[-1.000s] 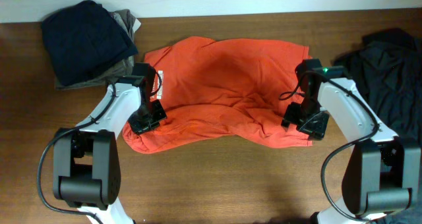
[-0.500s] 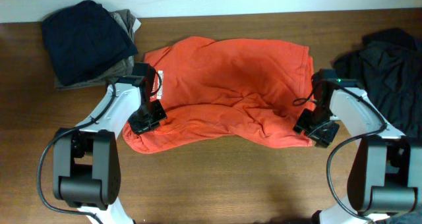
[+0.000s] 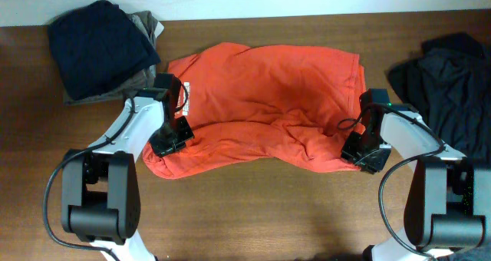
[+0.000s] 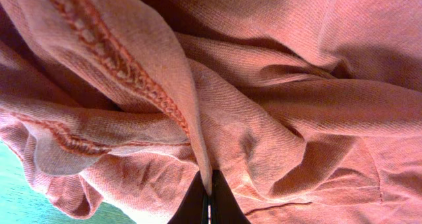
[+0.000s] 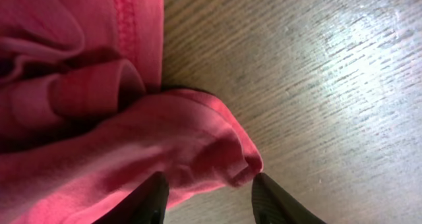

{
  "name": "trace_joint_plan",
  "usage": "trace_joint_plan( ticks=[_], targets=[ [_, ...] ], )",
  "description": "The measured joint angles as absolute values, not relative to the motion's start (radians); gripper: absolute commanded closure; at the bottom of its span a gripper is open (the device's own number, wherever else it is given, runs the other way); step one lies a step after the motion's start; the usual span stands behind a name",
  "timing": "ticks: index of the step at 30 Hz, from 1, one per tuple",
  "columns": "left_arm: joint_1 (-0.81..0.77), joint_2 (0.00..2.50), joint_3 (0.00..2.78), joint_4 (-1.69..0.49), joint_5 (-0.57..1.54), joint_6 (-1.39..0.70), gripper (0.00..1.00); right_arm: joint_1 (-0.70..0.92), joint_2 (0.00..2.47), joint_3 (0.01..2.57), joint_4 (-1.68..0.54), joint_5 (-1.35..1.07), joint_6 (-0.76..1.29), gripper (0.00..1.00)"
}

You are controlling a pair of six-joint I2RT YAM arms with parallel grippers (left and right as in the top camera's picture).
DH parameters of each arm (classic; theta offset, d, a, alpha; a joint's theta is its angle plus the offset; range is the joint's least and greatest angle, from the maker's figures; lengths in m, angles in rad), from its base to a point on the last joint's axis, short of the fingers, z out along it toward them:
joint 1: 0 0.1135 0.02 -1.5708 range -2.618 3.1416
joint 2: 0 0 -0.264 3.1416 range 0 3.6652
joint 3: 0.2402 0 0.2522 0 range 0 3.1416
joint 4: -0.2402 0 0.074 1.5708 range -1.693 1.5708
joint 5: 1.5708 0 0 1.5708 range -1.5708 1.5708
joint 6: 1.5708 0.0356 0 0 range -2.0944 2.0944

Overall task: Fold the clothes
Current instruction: 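Pull the hem corners downward with both grippers to straighten the shirt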

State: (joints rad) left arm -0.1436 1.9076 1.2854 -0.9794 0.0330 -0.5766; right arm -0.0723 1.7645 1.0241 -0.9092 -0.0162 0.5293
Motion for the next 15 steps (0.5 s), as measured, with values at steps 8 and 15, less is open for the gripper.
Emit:
trace_joint_plan(
  ticks=[8,15],
  targets=[
    [-0.144,1.908,1.285,-0.979,0.033,-0.577,0.99,-0.072,1.764,0.981,-0.843,-0.016,0.527,0.55],
    [-0.144,1.908,1.285,-0.989,0.033,-0.575,0.99,-0.072,1.748,0.963,-0.832,-0.015,0.523,0.69]
  ],
)
